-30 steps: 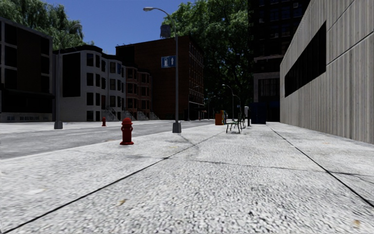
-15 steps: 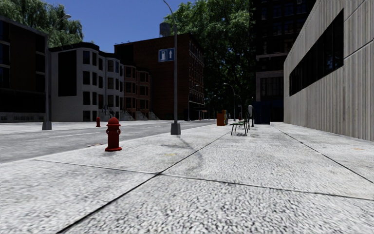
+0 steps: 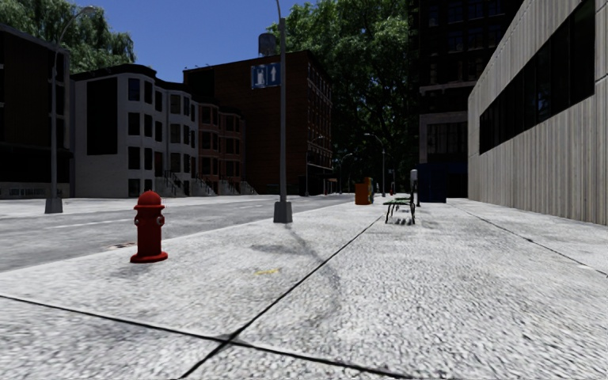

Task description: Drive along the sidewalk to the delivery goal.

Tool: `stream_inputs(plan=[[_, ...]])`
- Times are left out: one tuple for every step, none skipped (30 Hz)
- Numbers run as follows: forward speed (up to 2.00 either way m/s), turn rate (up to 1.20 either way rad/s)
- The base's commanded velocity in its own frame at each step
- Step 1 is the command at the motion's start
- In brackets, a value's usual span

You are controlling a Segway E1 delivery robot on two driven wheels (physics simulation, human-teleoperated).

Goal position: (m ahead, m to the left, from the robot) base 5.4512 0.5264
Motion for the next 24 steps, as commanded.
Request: stream_inputs(plan=[[2.0, 0.0], [2.0, 0.0], [2.0, 0.0], [2.0, 0.0], [2.0, 0.0], [2.0, 0.0], [2.0, 0.0], [2.0, 0.0], [2.0, 0.0], [2.0, 0.0], [2.0, 0.0], [2.0, 0.0], [2.0, 0.0], [2.0, 0.0], [2.0, 0.0], [2.0, 0.0], [2.0, 0.0], [2.0, 0.0], [2.0, 0.0], [2.0, 0.0], [2.0, 0.0], [2.0, 0.0], [2.0, 0.0], [2.0, 0.0]])
